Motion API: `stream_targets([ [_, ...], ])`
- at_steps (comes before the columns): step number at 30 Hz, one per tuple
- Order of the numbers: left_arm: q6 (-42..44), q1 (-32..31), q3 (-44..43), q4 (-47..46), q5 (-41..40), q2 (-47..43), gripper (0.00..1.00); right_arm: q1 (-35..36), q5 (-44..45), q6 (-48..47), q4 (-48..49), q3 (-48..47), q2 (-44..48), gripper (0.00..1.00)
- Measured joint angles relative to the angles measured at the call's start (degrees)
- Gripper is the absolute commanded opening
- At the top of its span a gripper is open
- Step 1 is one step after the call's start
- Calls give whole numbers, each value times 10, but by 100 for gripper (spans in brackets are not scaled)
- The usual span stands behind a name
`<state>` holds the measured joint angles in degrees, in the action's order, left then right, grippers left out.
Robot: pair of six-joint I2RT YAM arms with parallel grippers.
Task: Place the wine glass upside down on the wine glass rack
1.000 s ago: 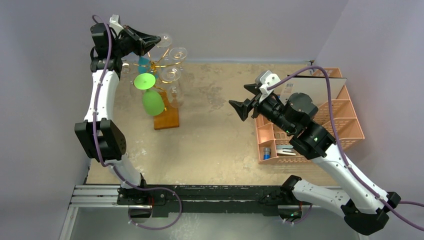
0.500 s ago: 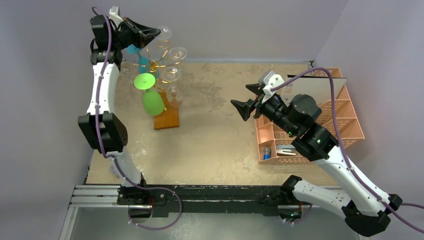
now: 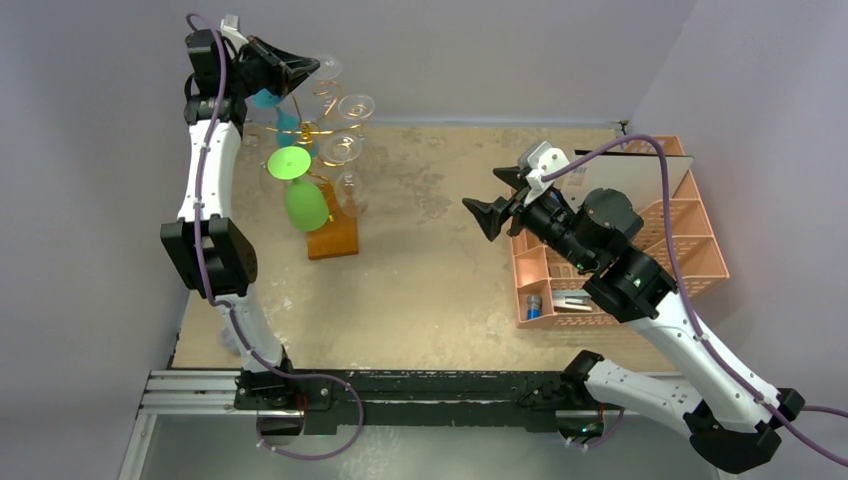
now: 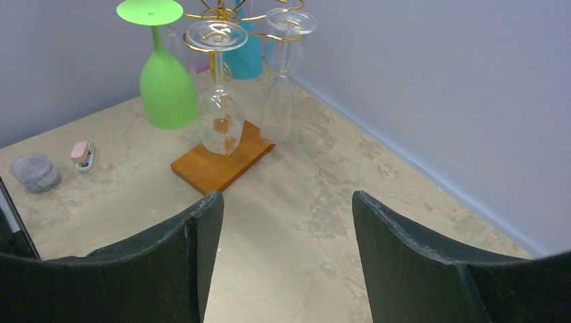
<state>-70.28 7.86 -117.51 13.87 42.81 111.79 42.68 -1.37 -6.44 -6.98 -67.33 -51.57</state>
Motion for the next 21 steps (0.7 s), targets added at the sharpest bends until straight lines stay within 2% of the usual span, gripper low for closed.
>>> stream_targets([
  [18,99,8,2,93,-35,-13,2,0,4,0,0,2,3,73],
  [21,113,8,2,110,-43,-20,8,0,4,0,0,2,2,73],
])
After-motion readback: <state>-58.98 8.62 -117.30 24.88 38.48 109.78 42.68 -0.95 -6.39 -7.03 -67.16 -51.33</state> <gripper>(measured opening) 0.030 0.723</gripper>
